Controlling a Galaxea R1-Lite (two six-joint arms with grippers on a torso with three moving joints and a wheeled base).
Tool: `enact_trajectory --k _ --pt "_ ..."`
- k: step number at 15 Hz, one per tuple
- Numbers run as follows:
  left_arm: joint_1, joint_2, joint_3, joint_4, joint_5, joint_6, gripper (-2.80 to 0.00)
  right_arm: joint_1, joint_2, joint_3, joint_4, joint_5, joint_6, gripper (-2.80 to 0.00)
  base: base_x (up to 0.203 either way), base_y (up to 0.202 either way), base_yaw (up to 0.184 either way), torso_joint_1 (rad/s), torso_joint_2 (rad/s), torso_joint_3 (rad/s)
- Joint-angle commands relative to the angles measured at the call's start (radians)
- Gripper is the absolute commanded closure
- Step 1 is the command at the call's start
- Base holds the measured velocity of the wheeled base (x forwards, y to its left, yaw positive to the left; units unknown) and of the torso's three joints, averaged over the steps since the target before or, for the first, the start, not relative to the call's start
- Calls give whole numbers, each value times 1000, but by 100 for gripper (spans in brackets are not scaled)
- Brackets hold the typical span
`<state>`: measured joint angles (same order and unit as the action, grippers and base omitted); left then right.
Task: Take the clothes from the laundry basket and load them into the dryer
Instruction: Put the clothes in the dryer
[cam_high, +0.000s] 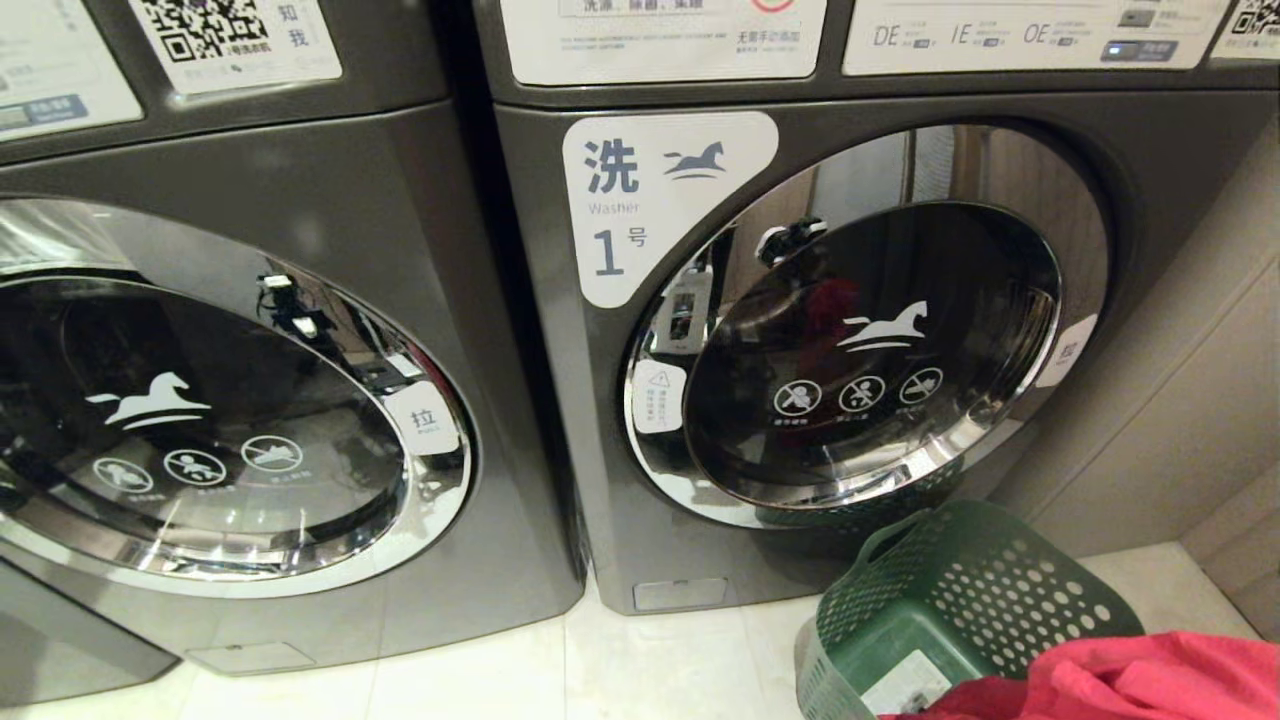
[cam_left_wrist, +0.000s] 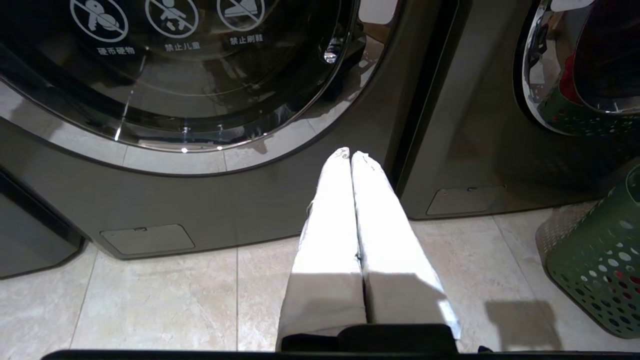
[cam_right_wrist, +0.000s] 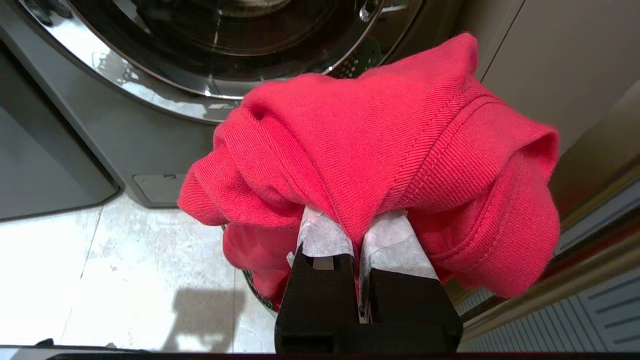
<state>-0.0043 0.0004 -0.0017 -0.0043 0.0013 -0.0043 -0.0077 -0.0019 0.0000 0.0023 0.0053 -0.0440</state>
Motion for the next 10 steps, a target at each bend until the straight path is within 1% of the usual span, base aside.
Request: enact_trajectory --k 1,8,10 --pt "0 -2 0 0 0 0 0 0 2 0 0 1 -1 0 0 0 0 -2 -2 201" --pt "0 -2 0 0 0 0 0 0 0 0 1 1 -1 0 0 0 0 3 1 203" --pt "0 -2 0 0 0 0 0 0 0 0 0 1 -2 0 0 0 0 7 -26 17"
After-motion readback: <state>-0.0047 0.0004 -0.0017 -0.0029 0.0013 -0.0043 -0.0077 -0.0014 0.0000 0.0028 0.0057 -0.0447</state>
